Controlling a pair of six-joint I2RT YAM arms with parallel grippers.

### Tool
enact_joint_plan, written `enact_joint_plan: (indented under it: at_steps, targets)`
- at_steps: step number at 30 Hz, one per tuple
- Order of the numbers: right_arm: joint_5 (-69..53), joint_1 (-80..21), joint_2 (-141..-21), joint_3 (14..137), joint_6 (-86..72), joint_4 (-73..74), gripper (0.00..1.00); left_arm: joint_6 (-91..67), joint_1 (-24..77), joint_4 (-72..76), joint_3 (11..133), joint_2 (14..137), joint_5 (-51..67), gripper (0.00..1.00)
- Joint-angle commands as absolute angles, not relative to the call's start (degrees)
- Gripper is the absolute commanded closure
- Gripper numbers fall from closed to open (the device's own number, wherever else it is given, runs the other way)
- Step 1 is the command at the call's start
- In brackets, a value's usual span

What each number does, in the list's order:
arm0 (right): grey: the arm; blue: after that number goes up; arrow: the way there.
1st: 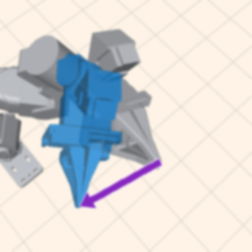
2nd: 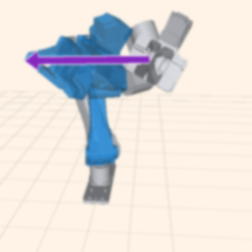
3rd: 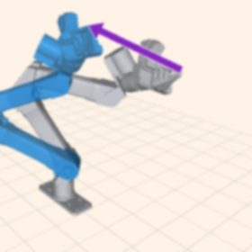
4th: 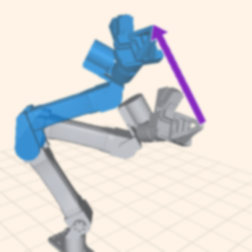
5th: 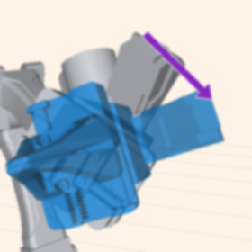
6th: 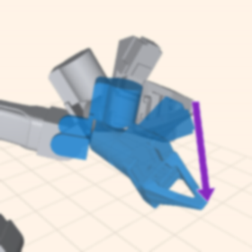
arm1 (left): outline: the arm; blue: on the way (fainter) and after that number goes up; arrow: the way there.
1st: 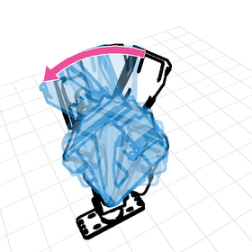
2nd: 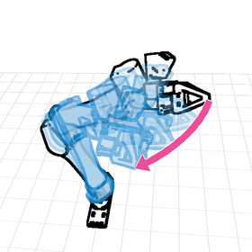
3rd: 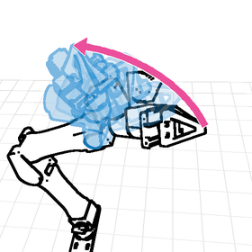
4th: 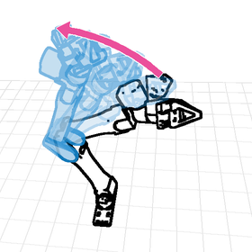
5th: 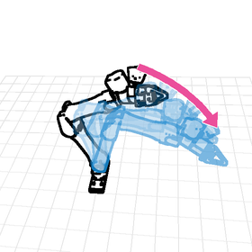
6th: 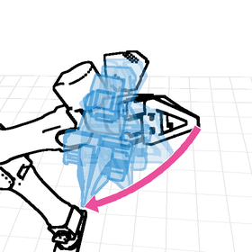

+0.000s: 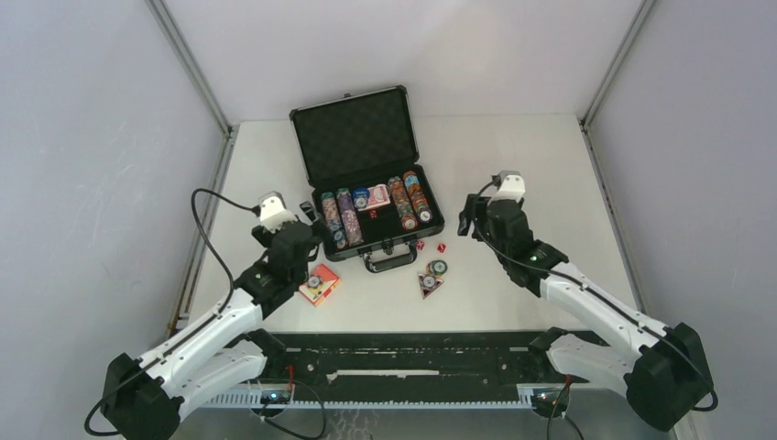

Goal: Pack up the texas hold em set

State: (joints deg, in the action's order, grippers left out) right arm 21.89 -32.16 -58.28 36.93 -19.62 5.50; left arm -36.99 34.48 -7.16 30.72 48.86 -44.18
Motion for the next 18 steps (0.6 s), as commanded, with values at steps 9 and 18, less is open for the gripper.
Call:
enact_joint_plan:
  at_steps: [9, 18]
  targets:
    - [23.7, -43.4, -73.8, 50.0, -25.5, 19.8, 0.15, -40.0, 34.3, -8.0, 31.8, 51.9, -40.8, 0.15]
    - [20.5, -44.7, -81.2, 50.4, -28.7, 19.7, 0.15, -40.6, 34.3, -9.8, 33.6, 55.3, -40.6, 0.15]
